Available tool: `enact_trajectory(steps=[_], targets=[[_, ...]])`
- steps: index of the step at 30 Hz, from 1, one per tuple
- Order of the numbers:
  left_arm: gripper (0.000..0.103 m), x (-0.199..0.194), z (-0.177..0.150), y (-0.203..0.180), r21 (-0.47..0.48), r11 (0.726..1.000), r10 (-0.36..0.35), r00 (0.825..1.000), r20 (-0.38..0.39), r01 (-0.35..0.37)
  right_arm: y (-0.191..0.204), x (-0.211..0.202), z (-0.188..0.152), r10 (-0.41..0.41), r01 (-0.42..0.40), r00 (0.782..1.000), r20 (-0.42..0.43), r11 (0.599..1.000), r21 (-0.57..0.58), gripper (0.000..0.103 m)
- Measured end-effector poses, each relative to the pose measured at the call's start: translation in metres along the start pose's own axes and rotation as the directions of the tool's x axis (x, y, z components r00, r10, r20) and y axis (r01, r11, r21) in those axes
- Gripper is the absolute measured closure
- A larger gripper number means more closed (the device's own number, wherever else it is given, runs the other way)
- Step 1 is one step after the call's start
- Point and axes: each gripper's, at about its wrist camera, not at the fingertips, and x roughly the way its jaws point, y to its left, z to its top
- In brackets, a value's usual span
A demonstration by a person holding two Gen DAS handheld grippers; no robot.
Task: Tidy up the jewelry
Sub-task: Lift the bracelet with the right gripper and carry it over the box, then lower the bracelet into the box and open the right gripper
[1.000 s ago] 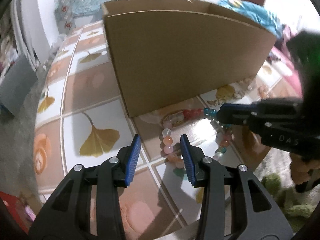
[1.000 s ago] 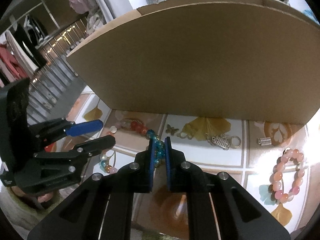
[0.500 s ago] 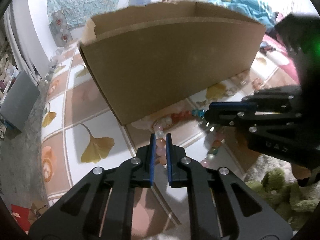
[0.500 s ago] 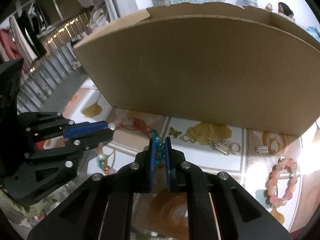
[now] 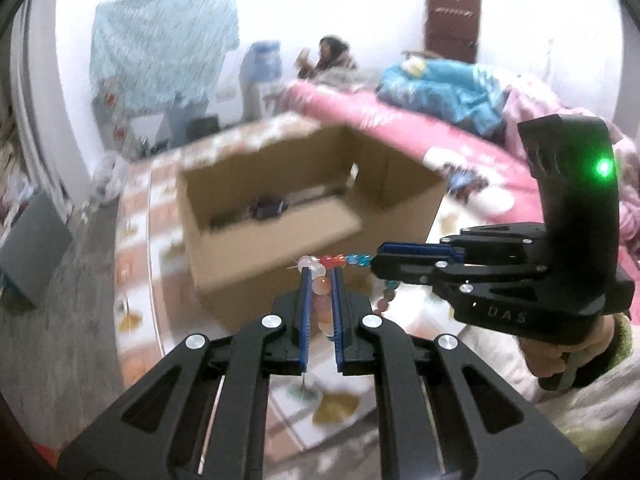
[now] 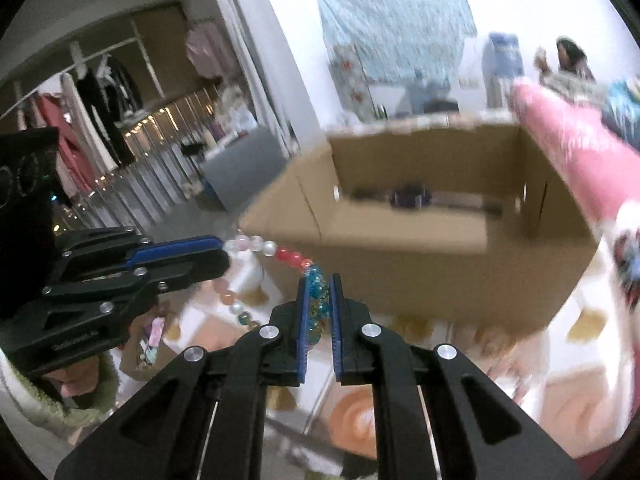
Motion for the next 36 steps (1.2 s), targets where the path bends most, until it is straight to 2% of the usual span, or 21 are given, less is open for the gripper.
enact_trajectory(steps=[4, 8, 10, 14, 19, 22, 24, 25, 27, 30, 33, 36], targets=[[0.094, -0.004, 0.041, 0.002, 0.025, 0.999, -0.023, 0.998, 0.065, 0.021, -0.012, -0.016, 0.046, 0.021, -0.019, 0.998, 0.062, 0.999, -0.034, 0.093], [0.094, 0.014, 0.079, 0.018, 0.032, 0.999, 0.008, 0.996, 0.092, -0.011, -0.03, -0.004, 0.097, 0.043, -0.04, 0.998, 0.041, 0.997, -0.059, 0.093], [0.094, 0.029, 0.088, 0.028, 0.023, 1.0, 0.009, 0.998, 0.067, -0.01, -0.042, 0.01, 0.112, 0.048, -0.048, 0.999, -0.003, 0.997, -0.058, 0.093], [0.094, 0.075, 0.089, 0.053, -0.015, 0.999, 0.028, 0.998, -0.052, -0.029, -0.064, 0.062, 0.129, 0.081, -0.083, 0.985, -0.151, 0.997, -0.002, 0.093], [0.094, 0.118, 0.069, 0.08, -0.073, 0.997, 0.016, 0.976, -0.217, -0.033, -0.083, 0.131, 0.122, 0.112, -0.091, 0.929, -0.353, 0.993, 0.076, 0.093], [0.094, 0.137, 0.058, 0.09, -0.078, 0.995, 0.031, 0.954, -0.298, -0.056, -0.084, 0.17, 0.116, 0.111, -0.08, 0.875, -0.471, 0.993, 0.087, 0.093], [0.081, 0.145, 0.053, 0.093, -0.066, 0.995, 0.045, 0.943, -0.331, -0.071, -0.085, 0.195, 0.109, 0.096, -0.06, 0.839, -0.536, 0.995, 0.084, 0.092], [0.071, 0.146, 0.052, 0.095, -0.065, 0.994, 0.063, 0.941, -0.332, -0.089, -0.086, 0.2, 0.109, 0.095, -0.055, 0.831, -0.548, 0.994, 0.09, 0.092], [0.069, 0.145, 0.05, 0.097, -0.07, 0.993, 0.064, 0.944, -0.323, -0.091, -0.086, 0.207, 0.108, 0.08, -0.036, 0.824, -0.56, 0.995, 0.089, 0.092], [0.069, 0.139, 0.048, 0.1, -0.084, 0.993, 0.056, 0.954, -0.294, -0.084, -0.086, 0.197, 0.112, 0.087, -0.048, 0.846, -0.525, 0.995, 0.087, 0.092], [0.069, 0.127, 0.048, 0.099, -0.083, 0.992, 0.067, 0.965, -0.255, -0.091, -0.089, 0.176, 0.115, 0.082, -0.049, 0.878, -0.472, 0.995, 0.082, 0.092], [0.067, 0.109, 0.046, 0.1, -0.106, 0.99, 0.069, 0.977, -0.202, -0.092, -0.095, 0.138, 0.12, 0.07, -0.042, 0.919, -0.388, 0.996, 0.08, 0.089]])
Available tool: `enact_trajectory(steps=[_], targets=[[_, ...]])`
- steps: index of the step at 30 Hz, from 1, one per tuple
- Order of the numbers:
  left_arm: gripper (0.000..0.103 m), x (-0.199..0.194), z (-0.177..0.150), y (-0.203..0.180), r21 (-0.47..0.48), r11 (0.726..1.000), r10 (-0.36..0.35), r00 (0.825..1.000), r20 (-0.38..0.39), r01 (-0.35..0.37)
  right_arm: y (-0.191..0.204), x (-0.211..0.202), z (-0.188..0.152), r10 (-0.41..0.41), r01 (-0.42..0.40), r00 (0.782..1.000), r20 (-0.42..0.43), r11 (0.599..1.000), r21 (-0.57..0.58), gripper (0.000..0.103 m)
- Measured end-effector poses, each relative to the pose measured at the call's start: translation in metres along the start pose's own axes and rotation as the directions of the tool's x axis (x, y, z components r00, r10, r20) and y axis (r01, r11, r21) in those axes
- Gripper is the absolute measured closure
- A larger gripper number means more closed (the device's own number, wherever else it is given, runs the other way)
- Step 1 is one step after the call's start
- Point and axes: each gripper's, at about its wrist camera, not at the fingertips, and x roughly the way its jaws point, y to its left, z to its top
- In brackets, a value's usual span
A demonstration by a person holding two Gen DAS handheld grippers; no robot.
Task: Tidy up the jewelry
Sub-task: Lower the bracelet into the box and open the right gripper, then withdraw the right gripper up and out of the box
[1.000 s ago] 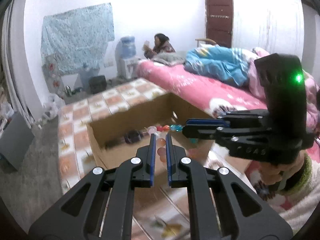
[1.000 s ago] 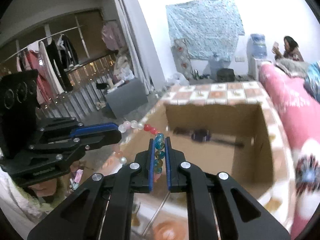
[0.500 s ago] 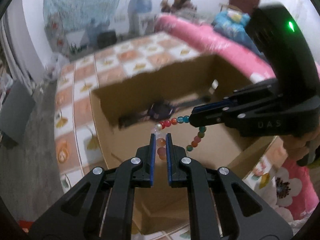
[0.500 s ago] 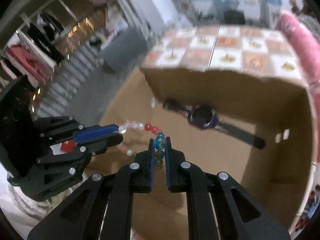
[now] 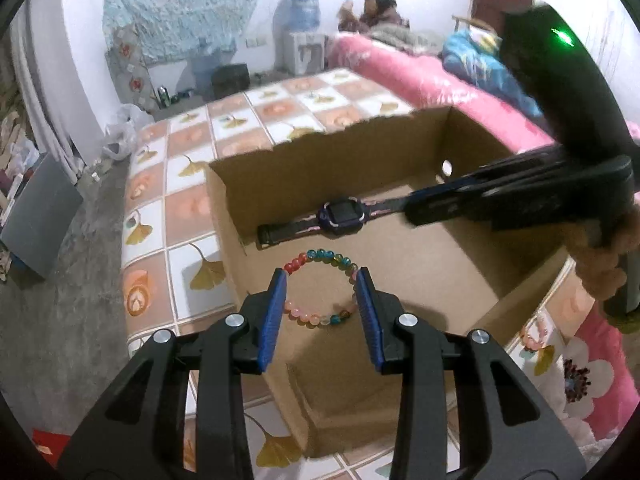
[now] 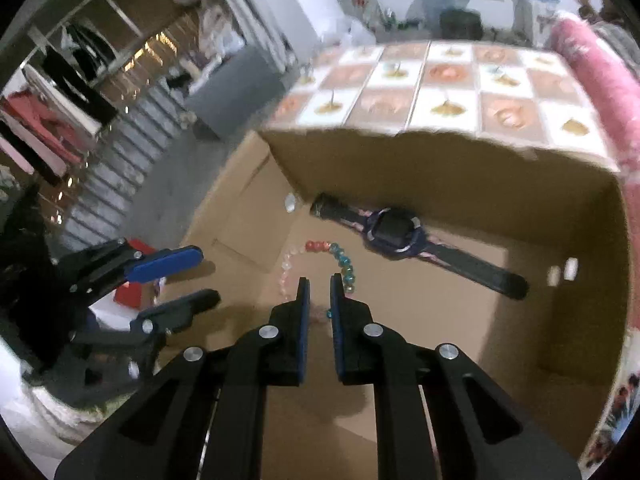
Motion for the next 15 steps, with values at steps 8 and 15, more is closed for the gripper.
enact_trajectory(steps=[8, 15], targets=[[0.033, -0.041, -0.031, 0.029, -0.151, 0.985, 0.105, 0.986, 0.13, -0.085, -0.046, -0.107, -0.056, -0.19, 0.149, 0.932, 0.308, 0.977, 0.154, 0.057], [0.033, 0.001, -0.054, 0.049, -0.349, 0.934, -0.077, 0.997, 0.025, 0.081, -0.101, -0.097, -0.108, -0.134, 0.018, 0.948, 0.29, 0.929, 0.37, 0.057]])
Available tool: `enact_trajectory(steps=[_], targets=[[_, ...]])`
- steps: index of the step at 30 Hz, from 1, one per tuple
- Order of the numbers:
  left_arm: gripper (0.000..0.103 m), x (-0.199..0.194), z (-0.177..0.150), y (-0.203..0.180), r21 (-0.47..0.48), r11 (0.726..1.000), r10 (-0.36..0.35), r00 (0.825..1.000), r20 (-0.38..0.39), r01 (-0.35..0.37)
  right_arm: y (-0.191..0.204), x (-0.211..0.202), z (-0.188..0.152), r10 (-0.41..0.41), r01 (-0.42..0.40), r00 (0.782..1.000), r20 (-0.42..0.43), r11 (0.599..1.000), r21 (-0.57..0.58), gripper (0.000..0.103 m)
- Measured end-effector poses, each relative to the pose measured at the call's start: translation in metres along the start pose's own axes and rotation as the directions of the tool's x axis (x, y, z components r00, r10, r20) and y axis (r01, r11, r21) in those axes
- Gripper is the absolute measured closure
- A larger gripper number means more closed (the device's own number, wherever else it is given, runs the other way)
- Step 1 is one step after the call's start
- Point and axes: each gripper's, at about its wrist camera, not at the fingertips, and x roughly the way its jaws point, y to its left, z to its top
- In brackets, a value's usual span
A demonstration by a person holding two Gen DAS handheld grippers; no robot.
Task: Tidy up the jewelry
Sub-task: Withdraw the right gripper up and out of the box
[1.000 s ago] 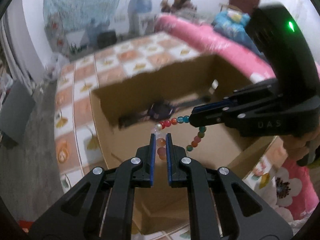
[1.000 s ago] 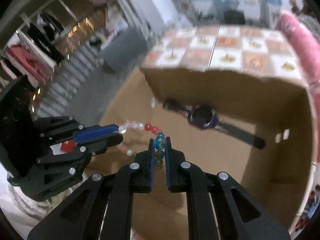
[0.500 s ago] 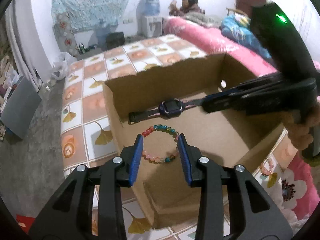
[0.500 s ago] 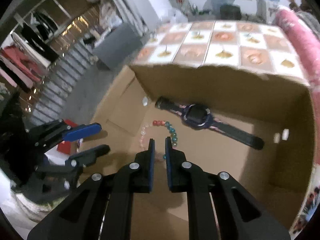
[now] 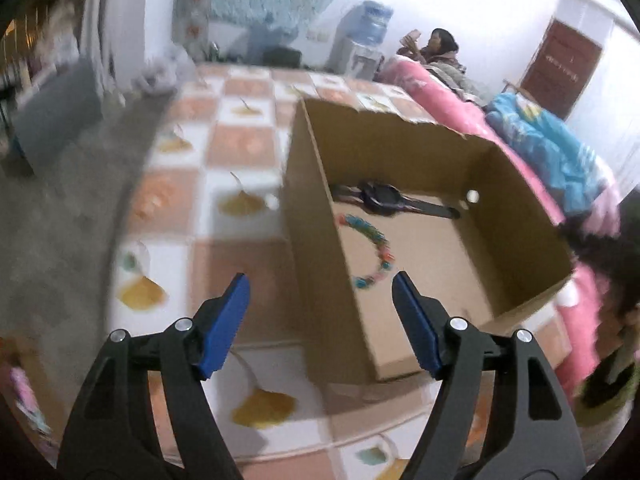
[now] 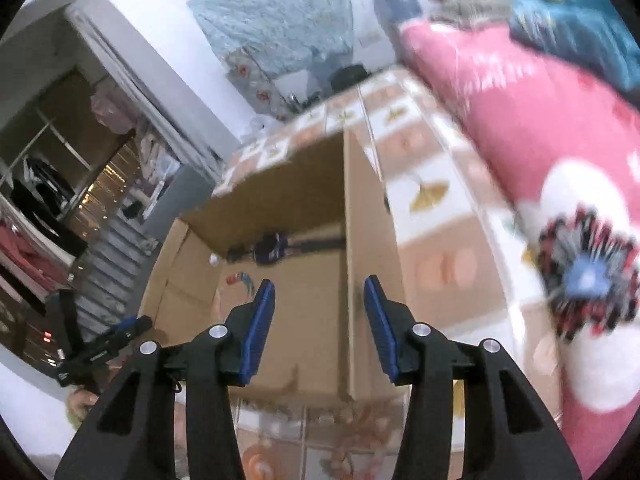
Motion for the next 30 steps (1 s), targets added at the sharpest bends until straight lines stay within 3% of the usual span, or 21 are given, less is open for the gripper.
enact_trajectory(steps=[5, 10, 25, 29, 30], targets=[[0.032, 0.012, -0.01, -0.014, -0.019, 0.993, -0.117, 0.993, -0.022, 0.117, -0.001, 0.008, -0.006, 0.015, -0.015, 1.0, -0.003, 1.0, 0.014, 0.056], [0.029, 0.016, -0.011, -0.029, 0.008, 0.998, -0.055, 0.998, -0.012, 0.055, -0.006, 0.008, -0.002, 0.035, -0.034, 0.999, -0.023, 0.999, 0.027, 0.056], [0.029, 0.021, -0.01, -0.034, 0.006, 0.998, -0.064, 0.998, -0.006, 0.064, -0.008, 0.001, 0.001, 0.023, -0.022, 1.0, -0.016, 0.999, 0.033, 0.056], [0.029, 0.017, -0.01, -0.026, 0.0, 0.995, -0.099, 0.995, 0.013, 0.099, -0.007, -0.007, -0.004, 0.007, -0.007, 1.0, 0.002, 0.999, 0.036, 0.056], [0.029, 0.013, -0.01, -0.024, 0.001, 0.995, -0.095, 0.995, 0.034, 0.095, -0.006, -0.011, -0.006, -0.008, 0.007, 1.0, 0.016, 1.0, 0.025, 0.051]])
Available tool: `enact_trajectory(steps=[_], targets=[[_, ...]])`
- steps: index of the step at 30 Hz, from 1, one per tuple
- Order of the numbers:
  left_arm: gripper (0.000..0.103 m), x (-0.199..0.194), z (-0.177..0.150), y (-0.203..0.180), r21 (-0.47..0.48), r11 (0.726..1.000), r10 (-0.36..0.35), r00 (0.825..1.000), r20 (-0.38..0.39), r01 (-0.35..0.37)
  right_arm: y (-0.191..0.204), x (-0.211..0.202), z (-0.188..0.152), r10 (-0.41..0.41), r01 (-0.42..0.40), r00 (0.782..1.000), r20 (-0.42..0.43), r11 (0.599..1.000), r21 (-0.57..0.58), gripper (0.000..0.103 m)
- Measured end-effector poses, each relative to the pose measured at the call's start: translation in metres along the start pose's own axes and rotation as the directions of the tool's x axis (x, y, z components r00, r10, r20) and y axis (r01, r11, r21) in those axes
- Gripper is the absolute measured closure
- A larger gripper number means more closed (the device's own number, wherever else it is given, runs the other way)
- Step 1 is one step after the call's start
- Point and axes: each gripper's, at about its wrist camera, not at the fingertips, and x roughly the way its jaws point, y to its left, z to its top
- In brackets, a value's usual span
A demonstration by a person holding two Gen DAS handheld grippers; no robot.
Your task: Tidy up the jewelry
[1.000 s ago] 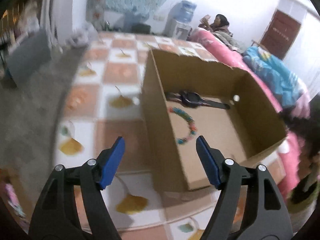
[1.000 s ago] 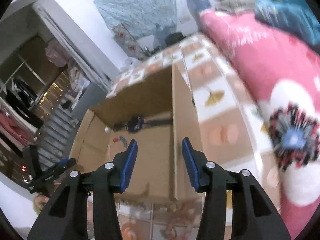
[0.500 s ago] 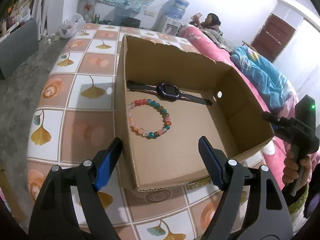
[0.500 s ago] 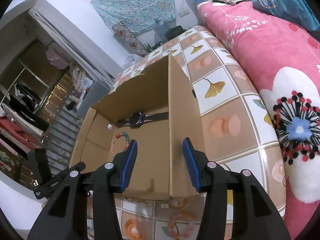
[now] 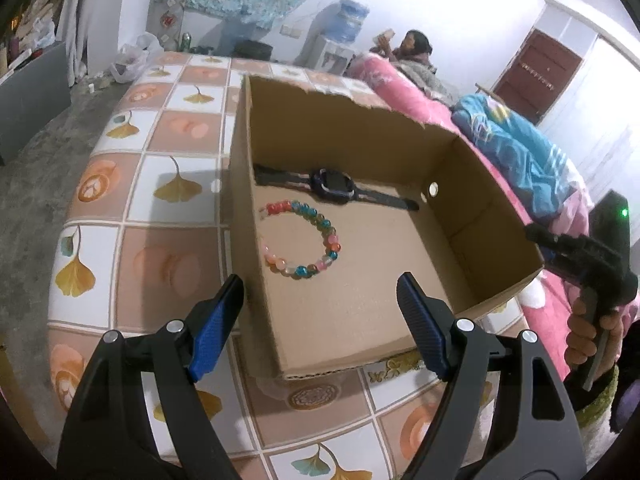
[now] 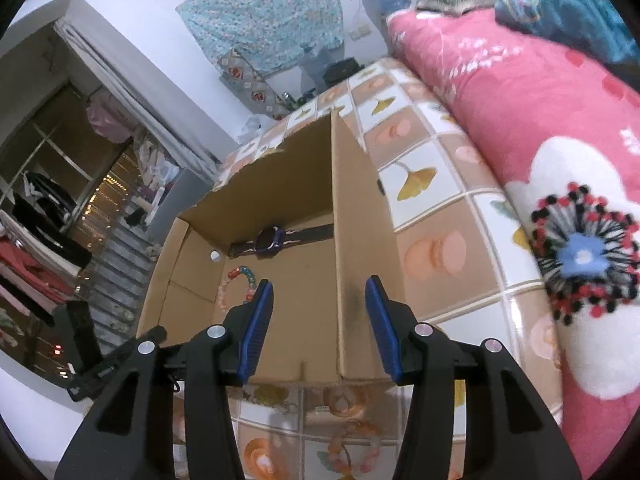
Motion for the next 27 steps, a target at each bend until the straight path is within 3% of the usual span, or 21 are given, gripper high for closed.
enact_trajectory(steps=[2, 7, 10, 14, 18, 25, 27], targets=[[0.027, -0.01, -0.001, 0.002, 0.007, 1.0, 0.004, 0.999, 0.05, -0.004, 0.002, -0.013, -0.004, -0.031, 0.032, 0.998, 0.046, 0.999, -0.018, 0.04], [0.023, -0.048, -0.013, 0.008, 0.007, 1.0, -0.013, 0.983, 0.186, 0.012, 0.0, -0.043, -0.022, -0.093, 0.099, 0.984, 0.15, 0.995, -0.032, 0.029], [0.019, -0.065, -0.023, 0.005, 0.041, 0.999, -0.015, 0.976, 0.215, 0.007, -0.001, -0.059, -0.034, -0.132, 0.141, 0.971, 0.197, 0.989, -0.033, 0.025], [0.016, -0.072, -0.048, -0.011, 0.141, 0.99, -0.016, 0.988, 0.156, -0.007, 0.004, -0.081, -0.05, -0.206, 0.228, 0.942, 0.264, 0.972, -0.054, 0.016], [0.016, -0.055, -0.081, -0.028, 0.213, 0.976, 0.018, 0.998, 0.058, -0.03, 0.017, -0.091, -0.063, -0.267, 0.315, 0.914, 0.306, 0.942, -0.119, 0.007], [0.016, -0.008, -0.112, -0.039, 0.257, 0.965, 0.07, 0.996, -0.052, -0.054, 0.033, -0.082, -0.09, -0.402, 0.477, 0.857, 0.322, 0.856, -0.2, 0.007], [0.016, 0.001, -0.115, -0.041, 0.266, 0.962, 0.078, 0.994, -0.07, -0.057, 0.032, -0.077, -0.098, -0.417, 0.486, 0.854, 0.31, 0.853, -0.19, 0.007]])
